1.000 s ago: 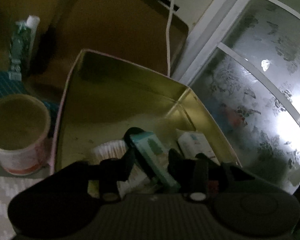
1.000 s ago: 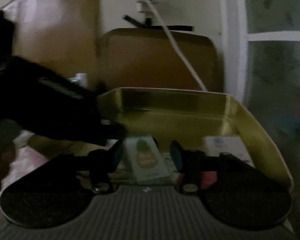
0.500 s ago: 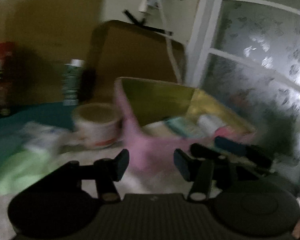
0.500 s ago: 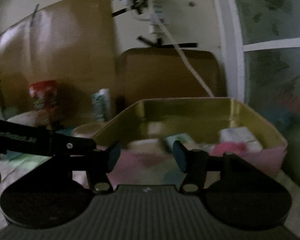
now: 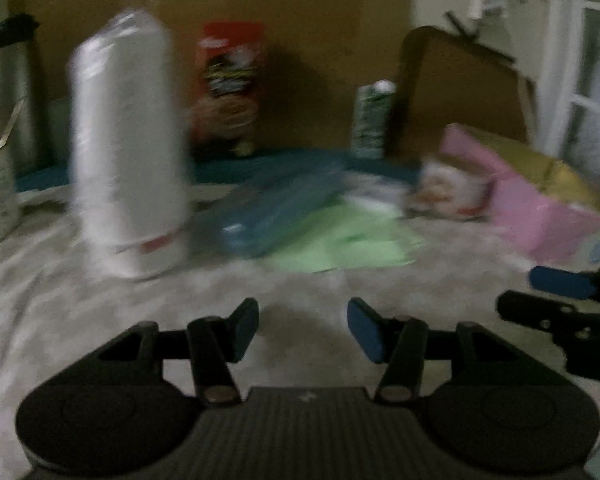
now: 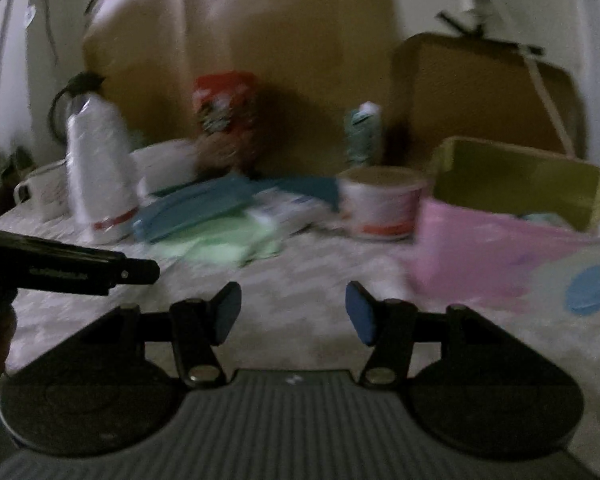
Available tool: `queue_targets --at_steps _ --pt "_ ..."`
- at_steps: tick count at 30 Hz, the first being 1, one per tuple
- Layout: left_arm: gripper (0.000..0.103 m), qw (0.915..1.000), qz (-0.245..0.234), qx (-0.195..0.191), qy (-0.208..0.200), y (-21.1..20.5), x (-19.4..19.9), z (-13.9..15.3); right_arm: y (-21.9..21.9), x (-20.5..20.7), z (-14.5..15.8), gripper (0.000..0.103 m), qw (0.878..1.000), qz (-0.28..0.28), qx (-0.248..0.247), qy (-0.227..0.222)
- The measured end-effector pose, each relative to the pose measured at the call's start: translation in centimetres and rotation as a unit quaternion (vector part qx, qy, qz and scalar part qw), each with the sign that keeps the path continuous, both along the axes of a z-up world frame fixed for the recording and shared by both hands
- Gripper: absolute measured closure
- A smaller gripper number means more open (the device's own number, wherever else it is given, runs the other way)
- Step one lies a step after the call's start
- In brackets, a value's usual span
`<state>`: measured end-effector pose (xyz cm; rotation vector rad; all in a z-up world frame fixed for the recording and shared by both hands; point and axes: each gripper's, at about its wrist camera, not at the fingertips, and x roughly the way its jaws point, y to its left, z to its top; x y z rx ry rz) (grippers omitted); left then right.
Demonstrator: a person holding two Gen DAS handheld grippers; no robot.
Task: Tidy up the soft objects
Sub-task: 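Move both grippers back over the table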
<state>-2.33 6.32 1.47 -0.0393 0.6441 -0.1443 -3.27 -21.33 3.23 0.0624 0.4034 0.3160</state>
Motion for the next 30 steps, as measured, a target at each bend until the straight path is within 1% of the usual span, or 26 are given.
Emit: queue_targets --at_steps 2,5,8,13,14,17,18,23,30 --pt "0.051 1.0 0.005 -0.002 -0.007 1.0 -0.1 -0.1 1.3 0.5 -0.1 0.043 1.0 0.014 -0.006 0.01" --pt "0.05 0.9997 0.017 0.007 -0.013 2.1 0.0 -0.1 3.0 1.1 -0.6 0.043 0.999 0.035 -0.013 0.022" --pt "0.046 0.9997 0.011 -0.018 -0.015 2.8 0.1 -0.1 4.2 1.8 -1.0 0.042 0.998 0.042 -0.02 0.045" --pt "0.044 0.9997 0.002 -0.017 -0.019 2.3 -0.1 -0.3 5.5 2.1 -0.9 0.039 0.997 0.04 -0.038 0.045" --pt "0.043 0.9996 0.003 -0.018 -0.019 2.4 -0.1 -0.3 5.8 2.1 -0.9 0.037 0.997 0.04 -0.043 0.045" --pt "0.035 0.9992 0.008 -0.033 -0.02 2.9 -0.1 -0.3 6.2 2.2 -0.9 0.036 0.997 0.037 -0.052 0.043" --pt "0.034 0.9989 0.011 -0.041 -0.022 3.1 -0.2 -0.3 6.3 2.2 -0.9 0.035 0.997 0.036 -0.051 0.044" --pt "0.034 0.9967 0.009 -0.074 -0.031 4.1 -0.4 -0.1 6.4 2.2 -0.9 0.035 0.997 0.029 -0.052 0.045" --pt "0.033 0.9936 0.016 -0.099 -0.053 4.9 -1.1 0.1 6.9 3.5 -0.3 0.035 0.998 0.008 -0.048 0.04"
